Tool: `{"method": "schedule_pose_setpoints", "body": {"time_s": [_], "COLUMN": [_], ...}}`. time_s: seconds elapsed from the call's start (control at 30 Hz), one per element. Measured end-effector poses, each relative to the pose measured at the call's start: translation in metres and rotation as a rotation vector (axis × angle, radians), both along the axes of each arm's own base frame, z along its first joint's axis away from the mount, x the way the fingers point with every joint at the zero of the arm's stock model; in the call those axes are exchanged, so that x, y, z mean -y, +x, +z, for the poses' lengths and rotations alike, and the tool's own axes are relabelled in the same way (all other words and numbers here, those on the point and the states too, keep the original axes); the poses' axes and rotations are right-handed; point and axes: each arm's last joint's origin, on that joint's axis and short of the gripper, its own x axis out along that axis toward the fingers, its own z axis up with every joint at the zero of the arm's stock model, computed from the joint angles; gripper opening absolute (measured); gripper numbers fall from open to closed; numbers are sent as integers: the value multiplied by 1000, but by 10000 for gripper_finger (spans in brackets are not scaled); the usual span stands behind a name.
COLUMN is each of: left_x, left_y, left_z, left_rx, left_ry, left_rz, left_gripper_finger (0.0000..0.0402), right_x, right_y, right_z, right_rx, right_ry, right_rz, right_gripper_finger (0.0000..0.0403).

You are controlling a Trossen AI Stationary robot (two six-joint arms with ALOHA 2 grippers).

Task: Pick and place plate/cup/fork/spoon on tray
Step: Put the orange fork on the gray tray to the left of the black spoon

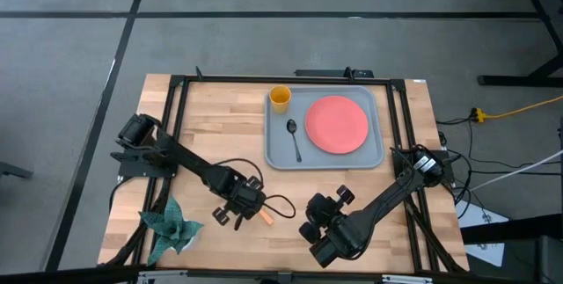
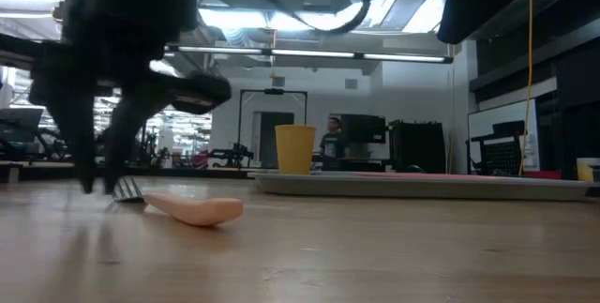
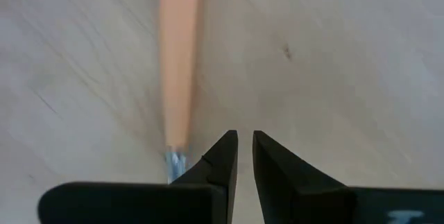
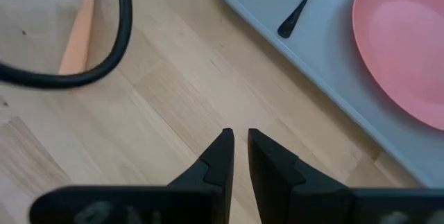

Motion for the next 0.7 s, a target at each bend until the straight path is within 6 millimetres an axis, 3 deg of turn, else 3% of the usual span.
{"method": "schedule_pose_setpoints", "body": {"time_s": [0.23, 0.7], "left_x": [-6, -39], "left_y": [4, 27], "left_z": [-13, -9], "left_rx": [-23, 125], "left_ry": [42, 97], "left_rz": [-62, -115], "left_gripper_finger": [39, 39], "right_x": [-3, -7], "right_y": [-4, -6], "right_z": [0, 0], "right_rx": [-12, -16], "right_ry": [-6, 8], "right_rz": [13, 19], "right_gripper_finger": [49, 49]}}
